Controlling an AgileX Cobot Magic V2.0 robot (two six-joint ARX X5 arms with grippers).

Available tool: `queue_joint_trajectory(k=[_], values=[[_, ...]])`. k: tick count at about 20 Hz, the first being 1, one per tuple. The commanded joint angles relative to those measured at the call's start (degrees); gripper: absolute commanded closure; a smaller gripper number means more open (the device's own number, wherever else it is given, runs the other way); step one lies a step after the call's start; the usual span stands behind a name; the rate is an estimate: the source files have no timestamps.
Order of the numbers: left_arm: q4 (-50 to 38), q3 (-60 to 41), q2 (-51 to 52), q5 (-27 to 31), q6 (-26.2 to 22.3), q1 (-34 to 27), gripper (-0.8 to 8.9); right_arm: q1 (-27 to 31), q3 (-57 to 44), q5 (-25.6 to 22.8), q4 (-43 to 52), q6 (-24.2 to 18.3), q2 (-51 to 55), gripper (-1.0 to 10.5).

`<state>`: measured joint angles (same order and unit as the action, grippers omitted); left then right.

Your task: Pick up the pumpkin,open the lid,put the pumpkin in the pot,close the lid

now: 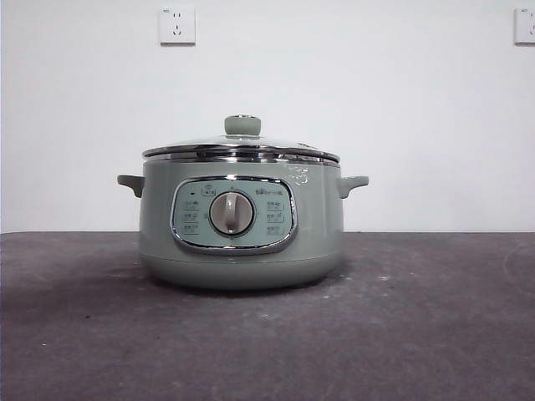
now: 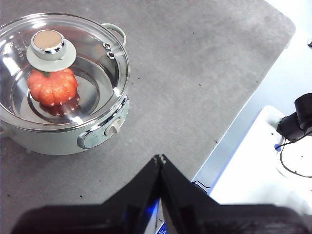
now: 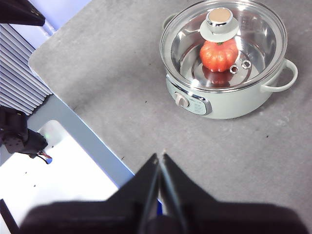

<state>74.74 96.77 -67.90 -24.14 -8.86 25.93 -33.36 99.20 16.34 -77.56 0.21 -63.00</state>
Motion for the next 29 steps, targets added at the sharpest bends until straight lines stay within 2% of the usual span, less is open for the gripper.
queue_joint_trajectory(k=[1,9,12,13,17,19,21,24,27,29], values=[[-0.1,0.0,0.0,0.0,0.0,0.0,8.17,-0.1,-0.4,-0.1,-1.0,0.3,0.1,9.5],[-0.2,0.0,-0.1,0.0,0.1,0.0,8.17,-0.1,-0.4,-0.2,-1.0,0.3,0.1,9.5],[-0.2,0.0,-0.1,0.1,1.8,0.0,8.17,-0.1,-0.4,-0.1,-1.0,0.3,0.1,9.5],[-2.1,0.0,0.0,0.5,2.4,-0.2,8.17,-0.1,-0.4,-0.2,-1.0,0.3,0.1,9.5],[-14.3,-0.2,4.3,8.6,1.1,-4.3,8.17,-0.1,-0.4,-0.2,-1.0,0.3,0.1,9.5],[-20.4,-2.1,8.2,9.1,-0.1,-8.2,8.17,-0.1,-0.4,-0.2,-1.0,0.3,0.1,9.5],[-27.6,-7.2,13.0,9.2,-0.4,-12.9,8.17,-0.1,-0.4,-0.2,-1.0,0.3,0.1,9.5],[-41.9,-21.3,23.1,10.4,-0.4,-19.6,8.17,-0.1,-0.4,-0.2,-1.0,0.3,0.2,9.5],[-54.0,-37.6,33.4,15.8,-0.4,-23.1,8.17,-0.1,-0.4,-0.2,-1.0,0.3,0.2,9.5],[-60.7,-48.7,40.2,16.7,-0.3,-24.4,8.17,-0.1,-0.4,-0.2,-1.0,0.3,0.2,9.5]])
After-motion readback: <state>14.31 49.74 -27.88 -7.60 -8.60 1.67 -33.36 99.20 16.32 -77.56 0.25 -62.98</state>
